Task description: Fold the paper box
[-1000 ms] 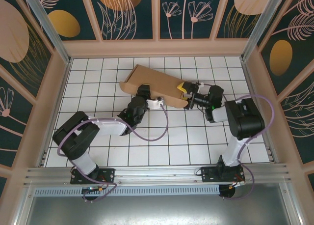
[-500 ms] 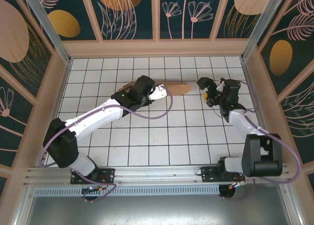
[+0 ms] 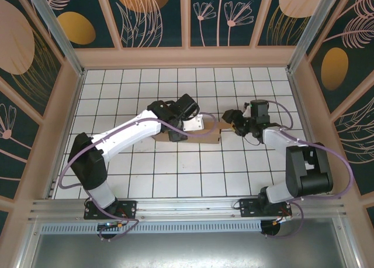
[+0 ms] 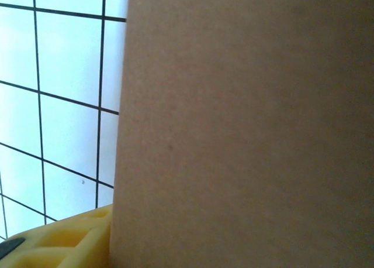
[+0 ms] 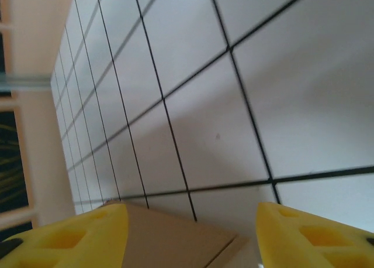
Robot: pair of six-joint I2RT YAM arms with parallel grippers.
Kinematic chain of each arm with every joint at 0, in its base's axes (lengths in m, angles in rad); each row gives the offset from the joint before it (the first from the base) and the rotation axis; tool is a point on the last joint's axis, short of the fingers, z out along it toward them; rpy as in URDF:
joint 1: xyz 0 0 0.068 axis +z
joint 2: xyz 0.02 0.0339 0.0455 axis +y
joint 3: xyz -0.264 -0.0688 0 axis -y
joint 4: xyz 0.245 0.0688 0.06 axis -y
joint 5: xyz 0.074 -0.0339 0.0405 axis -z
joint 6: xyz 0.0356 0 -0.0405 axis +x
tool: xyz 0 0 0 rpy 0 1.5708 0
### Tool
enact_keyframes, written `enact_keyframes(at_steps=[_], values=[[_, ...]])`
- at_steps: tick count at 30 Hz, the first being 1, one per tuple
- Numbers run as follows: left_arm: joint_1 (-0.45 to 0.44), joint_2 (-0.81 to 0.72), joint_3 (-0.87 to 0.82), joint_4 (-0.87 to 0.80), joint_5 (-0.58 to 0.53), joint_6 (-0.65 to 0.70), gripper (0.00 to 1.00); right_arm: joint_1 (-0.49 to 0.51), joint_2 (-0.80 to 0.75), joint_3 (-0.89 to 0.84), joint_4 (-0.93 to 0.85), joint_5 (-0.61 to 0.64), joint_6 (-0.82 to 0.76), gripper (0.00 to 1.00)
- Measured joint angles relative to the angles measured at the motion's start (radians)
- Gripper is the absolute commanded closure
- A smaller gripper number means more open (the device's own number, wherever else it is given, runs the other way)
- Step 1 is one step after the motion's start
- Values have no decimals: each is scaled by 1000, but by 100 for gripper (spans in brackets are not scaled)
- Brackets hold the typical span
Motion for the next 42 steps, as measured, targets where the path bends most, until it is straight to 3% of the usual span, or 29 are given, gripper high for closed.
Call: enact_keyframes(at_steps=[14, 28, 34, 42], values=[[11, 117, 88, 45, -16, -44, 19, -4, 41, 23, -8, -3, -12, 25], [24, 78, 88, 114, -19, -44, 2, -28, -13, 71, -76, 49, -61, 23], [26, 74, 88, 136, -6, -48, 2, -29, -13, 76, -86, 57, -79, 21], [29, 74, 88, 147, -4, -48, 1, -61, -19, 76, -116, 108, -103, 4]])
